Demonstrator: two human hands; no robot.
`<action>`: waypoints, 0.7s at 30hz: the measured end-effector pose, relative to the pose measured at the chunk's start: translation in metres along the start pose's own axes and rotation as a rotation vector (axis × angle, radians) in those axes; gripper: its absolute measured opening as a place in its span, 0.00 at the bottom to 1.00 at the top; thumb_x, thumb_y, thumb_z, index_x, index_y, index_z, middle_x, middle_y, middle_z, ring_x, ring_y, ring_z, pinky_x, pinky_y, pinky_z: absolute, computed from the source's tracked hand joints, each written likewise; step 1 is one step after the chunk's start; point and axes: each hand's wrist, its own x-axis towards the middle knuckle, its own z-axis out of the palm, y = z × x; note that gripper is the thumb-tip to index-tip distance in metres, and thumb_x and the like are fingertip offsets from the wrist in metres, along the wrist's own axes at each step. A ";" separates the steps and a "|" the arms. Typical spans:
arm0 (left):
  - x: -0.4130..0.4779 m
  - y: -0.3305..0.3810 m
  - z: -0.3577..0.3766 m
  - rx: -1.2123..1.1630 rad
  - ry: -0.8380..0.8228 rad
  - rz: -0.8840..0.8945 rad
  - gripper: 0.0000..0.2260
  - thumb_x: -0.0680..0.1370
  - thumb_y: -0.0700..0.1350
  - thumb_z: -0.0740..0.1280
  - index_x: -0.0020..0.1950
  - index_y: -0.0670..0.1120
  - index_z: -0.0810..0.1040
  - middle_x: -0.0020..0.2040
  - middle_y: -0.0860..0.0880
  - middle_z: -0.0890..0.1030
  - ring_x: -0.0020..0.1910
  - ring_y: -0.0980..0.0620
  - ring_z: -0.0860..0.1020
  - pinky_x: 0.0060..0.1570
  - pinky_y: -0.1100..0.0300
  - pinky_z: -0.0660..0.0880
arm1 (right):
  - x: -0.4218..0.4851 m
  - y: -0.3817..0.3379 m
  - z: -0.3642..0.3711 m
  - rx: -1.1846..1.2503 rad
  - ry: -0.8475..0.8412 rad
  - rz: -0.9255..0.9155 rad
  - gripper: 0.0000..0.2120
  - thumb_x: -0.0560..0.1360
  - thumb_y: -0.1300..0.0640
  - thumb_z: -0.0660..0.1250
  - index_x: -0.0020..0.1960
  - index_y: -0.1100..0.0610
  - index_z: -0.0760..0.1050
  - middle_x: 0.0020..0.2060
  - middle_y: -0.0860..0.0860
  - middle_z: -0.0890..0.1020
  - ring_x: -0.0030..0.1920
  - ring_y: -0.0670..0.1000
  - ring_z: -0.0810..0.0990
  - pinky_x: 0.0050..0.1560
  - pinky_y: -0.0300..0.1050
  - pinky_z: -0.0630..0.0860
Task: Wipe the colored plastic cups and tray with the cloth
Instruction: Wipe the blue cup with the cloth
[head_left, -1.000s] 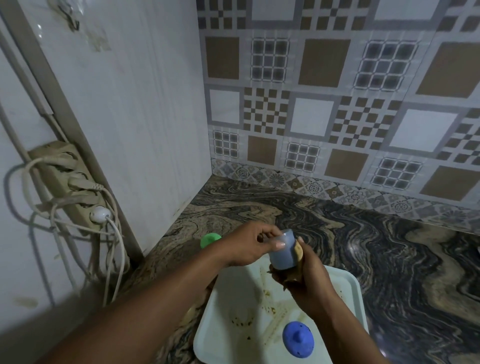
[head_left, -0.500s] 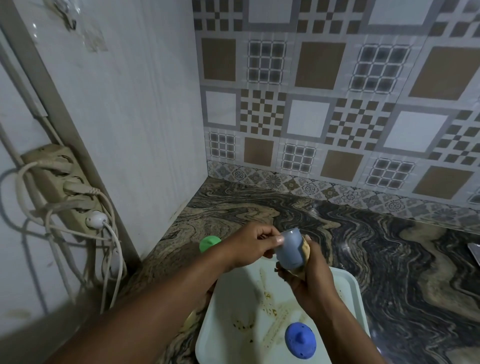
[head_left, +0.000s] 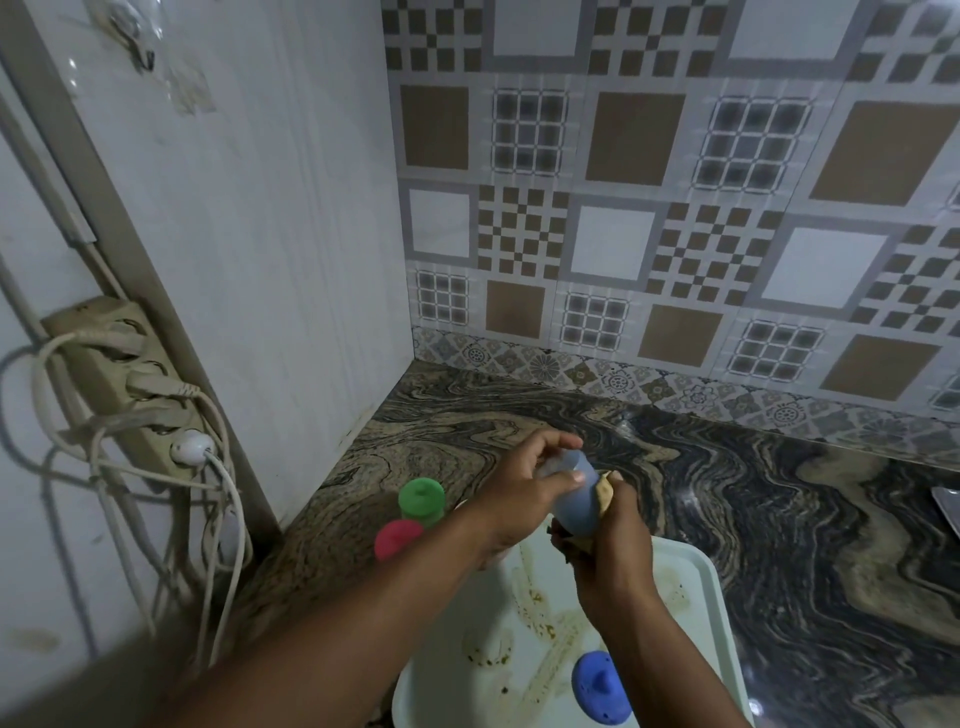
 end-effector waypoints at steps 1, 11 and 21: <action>-0.001 0.006 0.000 0.042 0.020 -0.040 0.15 0.77 0.58 0.67 0.61 0.54 0.76 0.62 0.50 0.76 0.61 0.51 0.76 0.59 0.55 0.73 | 0.000 -0.001 0.000 -0.048 0.026 -0.105 0.19 0.84 0.44 0.58 0.52 0.60 0.77 0.39 0.65 0.79 0.32 0.58 0.76 0.32 0.51 0.72; -0.008 -0.004 0.009 0.335 0.106 0.156 0.20 0.83 0.60 0.51 0.59 0.45 0.70 0.55 0.44 0.77 0.51 0.47 0.77 0.49 0.51 0.73 | 0.001 -0.006 0.009 -0.231 0.065 -0.393 0.19 0.83 0.42 0.56 0.46 0.53 0.77 0.41 0.64 0.80 0.34 0.59 0.77 0.27 0.46 0.73; -0.007 0.002 0.014 0.403 0.331 0.078 0.25 0.85 0.60 0.48 0.63 0.43 0.75 0.54 0.46 0.78 0.51 0.48 0.77 0.49 0.55 0.73 | 0.000 0.003 0.005 -0.487 0.057 -0.783 0.14 0.81 0.39 0.52 0.47 0.40 0.74 0.40 0.44 0.80 0.39 0.49 0.80 0.34 0.54 0.80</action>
